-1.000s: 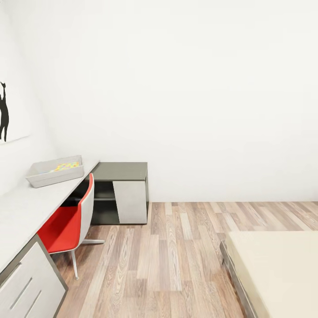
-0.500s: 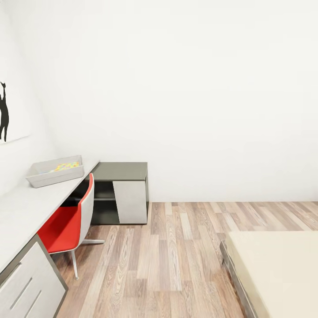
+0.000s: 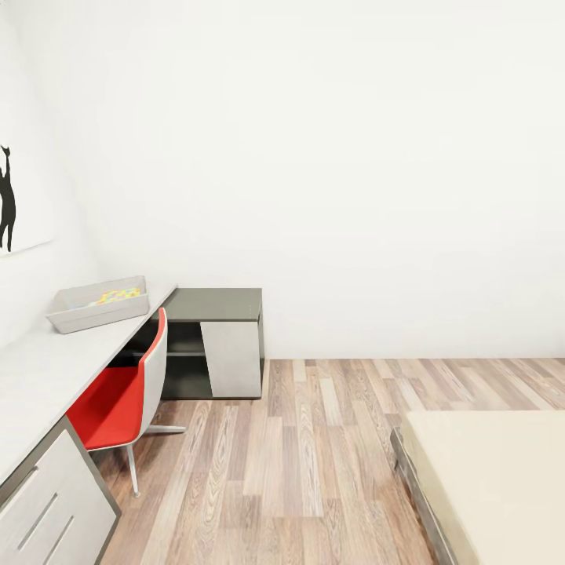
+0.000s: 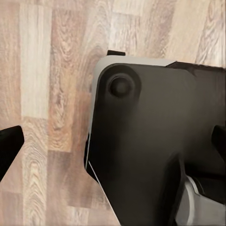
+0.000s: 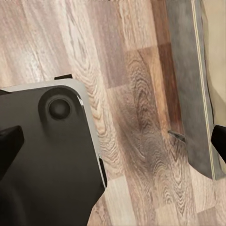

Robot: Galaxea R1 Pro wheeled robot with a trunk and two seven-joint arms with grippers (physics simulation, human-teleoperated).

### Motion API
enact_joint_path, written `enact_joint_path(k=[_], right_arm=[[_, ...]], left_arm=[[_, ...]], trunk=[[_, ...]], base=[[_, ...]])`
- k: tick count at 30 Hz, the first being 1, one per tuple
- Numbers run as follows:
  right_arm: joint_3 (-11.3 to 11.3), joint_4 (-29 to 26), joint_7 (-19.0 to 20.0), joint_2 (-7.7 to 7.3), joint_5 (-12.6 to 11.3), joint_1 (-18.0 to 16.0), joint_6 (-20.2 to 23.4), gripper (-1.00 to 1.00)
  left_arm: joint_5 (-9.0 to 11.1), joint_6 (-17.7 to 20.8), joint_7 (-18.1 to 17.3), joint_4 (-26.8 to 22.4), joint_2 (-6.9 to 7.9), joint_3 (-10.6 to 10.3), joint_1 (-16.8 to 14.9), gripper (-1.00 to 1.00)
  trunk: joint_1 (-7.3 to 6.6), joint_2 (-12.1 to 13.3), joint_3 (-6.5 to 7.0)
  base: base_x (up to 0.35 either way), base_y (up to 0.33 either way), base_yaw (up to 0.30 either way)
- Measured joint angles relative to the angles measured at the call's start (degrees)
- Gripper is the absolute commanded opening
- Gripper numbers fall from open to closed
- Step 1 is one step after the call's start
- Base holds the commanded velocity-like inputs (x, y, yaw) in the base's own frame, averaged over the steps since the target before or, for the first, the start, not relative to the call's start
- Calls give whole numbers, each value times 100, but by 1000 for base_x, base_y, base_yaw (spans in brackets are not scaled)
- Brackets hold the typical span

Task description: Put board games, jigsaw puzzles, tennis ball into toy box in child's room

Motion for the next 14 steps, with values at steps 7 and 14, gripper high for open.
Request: enact_joint_path(k=[7, 14], right_arm=[[-2, 3, 1, 6, 0, 0, 9, 100], [-11, -4, 0, 69, 6, 2, 11, 100]], left_arm=[[-7, -2, 0, -4, -58, 1, -2, 100], [-13, -2, 0, -5, -41, -33, -1, 100]], trunk=[[0, 0, 0], [0, 0, 0]], base=[[0, 0, 0], [0, 0, 0]])
